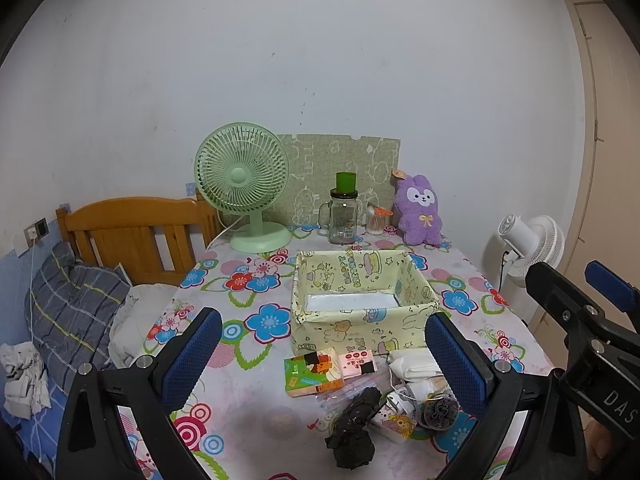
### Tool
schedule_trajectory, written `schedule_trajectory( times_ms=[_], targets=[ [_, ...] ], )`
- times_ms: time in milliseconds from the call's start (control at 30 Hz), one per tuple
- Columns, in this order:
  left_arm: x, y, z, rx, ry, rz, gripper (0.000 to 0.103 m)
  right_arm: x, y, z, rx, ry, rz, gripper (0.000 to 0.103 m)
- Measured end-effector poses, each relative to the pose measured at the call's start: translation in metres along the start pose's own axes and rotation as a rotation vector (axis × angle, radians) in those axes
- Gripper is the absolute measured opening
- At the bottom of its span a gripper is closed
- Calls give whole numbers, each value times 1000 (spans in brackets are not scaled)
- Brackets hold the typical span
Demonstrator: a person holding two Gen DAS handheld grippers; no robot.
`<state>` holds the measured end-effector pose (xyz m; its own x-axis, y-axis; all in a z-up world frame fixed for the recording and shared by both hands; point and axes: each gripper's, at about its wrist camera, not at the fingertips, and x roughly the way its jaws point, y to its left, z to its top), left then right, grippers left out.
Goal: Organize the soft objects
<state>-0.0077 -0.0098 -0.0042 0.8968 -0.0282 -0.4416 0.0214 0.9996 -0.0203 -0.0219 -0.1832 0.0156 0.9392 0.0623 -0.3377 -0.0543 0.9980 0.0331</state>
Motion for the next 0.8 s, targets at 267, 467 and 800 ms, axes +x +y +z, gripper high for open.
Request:
schedule_trajectory(
  times_ms=[267,467,800],
  targets=[
    [2,2,1,-5,4,-1,101,4,-1,-1,18,15,6,93],
    [1,3,1,-7,5,-3,101,7,-3,-1,15,21,8,93],
    [16,-4,1,-2,14,-1,100,15,-3,-3,22,35,15,92]
  ],
)
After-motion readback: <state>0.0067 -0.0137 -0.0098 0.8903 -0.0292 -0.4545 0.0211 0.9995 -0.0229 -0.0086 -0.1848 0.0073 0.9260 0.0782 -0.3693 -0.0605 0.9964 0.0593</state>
